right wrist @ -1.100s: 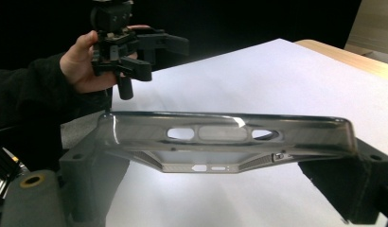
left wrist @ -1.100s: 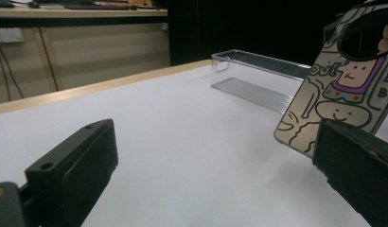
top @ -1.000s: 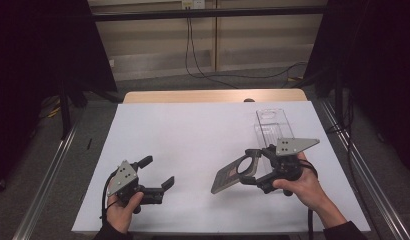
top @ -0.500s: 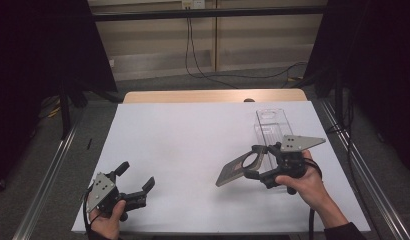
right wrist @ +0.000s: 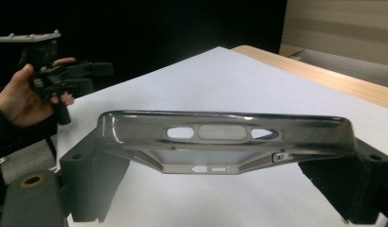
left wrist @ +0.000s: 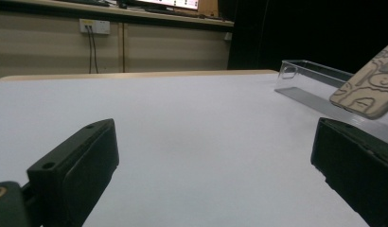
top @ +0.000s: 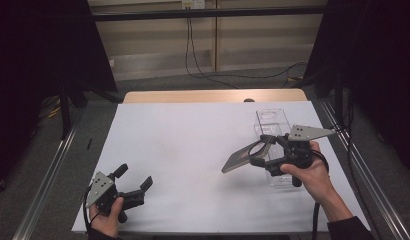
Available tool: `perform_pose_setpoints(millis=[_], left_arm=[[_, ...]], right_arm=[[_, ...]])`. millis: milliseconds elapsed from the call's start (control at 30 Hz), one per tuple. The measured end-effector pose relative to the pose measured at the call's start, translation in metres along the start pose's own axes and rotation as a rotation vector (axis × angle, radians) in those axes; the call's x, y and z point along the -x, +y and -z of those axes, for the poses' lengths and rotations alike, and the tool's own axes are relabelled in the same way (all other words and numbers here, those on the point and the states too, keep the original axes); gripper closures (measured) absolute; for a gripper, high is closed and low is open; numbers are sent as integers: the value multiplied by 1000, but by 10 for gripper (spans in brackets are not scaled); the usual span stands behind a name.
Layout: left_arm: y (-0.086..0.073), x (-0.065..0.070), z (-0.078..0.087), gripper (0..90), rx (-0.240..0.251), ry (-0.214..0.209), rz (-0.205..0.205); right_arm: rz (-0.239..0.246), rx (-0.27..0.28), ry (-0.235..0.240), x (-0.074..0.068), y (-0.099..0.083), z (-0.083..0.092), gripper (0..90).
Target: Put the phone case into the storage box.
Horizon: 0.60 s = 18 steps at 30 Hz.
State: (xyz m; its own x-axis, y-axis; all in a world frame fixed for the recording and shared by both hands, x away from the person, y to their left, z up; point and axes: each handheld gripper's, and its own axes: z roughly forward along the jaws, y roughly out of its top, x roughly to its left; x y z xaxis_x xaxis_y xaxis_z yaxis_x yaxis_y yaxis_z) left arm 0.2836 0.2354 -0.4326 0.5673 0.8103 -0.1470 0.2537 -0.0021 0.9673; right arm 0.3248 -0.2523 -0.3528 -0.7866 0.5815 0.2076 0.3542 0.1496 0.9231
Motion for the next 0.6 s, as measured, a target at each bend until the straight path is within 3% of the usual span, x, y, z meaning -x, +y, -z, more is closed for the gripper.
perform_pose_setpoints(millis=[300, 600], left_arm=[[1, 3, 1, 14, 9, -5, -47], [2, 6, 2, 16, 8, -8, -40]], right_arm=[[-9, 18, -57, 11, 10, 8, 119], [-3, 22, -104, 18, 20, 13, 119]])
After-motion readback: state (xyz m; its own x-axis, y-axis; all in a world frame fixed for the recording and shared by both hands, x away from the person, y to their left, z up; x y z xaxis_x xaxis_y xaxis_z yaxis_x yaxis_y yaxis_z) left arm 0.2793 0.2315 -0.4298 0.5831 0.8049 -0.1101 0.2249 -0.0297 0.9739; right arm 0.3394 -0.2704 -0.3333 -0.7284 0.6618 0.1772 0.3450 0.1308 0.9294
